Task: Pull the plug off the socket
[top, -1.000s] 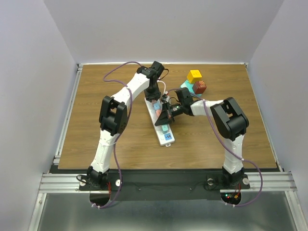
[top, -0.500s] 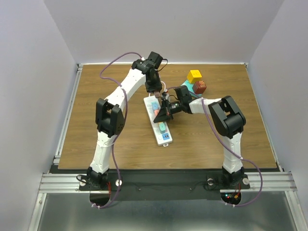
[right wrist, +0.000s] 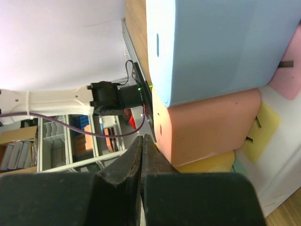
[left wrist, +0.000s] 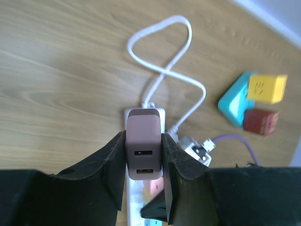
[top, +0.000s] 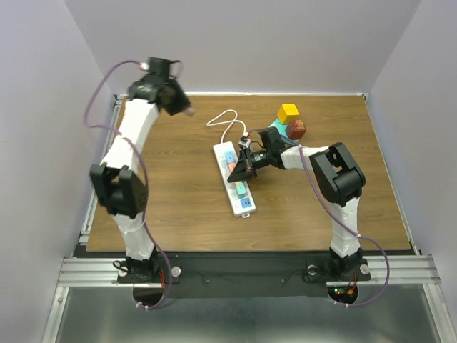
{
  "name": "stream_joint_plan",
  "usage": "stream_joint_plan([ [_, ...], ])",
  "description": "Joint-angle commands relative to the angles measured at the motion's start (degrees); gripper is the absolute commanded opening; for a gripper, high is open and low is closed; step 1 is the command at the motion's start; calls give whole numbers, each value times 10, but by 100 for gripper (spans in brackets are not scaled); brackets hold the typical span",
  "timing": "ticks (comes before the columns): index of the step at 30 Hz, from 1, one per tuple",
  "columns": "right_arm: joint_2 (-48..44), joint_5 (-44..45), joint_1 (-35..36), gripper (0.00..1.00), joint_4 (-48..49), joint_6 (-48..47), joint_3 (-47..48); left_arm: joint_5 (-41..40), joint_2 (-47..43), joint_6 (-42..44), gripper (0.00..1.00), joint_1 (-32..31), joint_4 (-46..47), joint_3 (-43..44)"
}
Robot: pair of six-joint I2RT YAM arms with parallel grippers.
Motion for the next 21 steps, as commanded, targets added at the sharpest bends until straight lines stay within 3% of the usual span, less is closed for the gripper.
stream_joint_plan([
  [1,39,159,2,0,-81,-43,-35,157,-106,20,0,94,206,-165],
  [3,34,157,3,0,-83,-47,-32,185,-139,-12,0,122,283,-249],
  [4,30,158,2,1,-90,-51,-30,209,-174,-25,0,143,375,-331],
  [6,27,160,2,0,-97,-56,-24,228,-202,-59,0,179,479,-396],
  [14,21,168,2,1,-122,-69,-15,260,-184,-50,0,251,511,-490],
  [21,14,173,2,0,-136,-78,-15,235,-144,-33,0,272,511,-515],
])
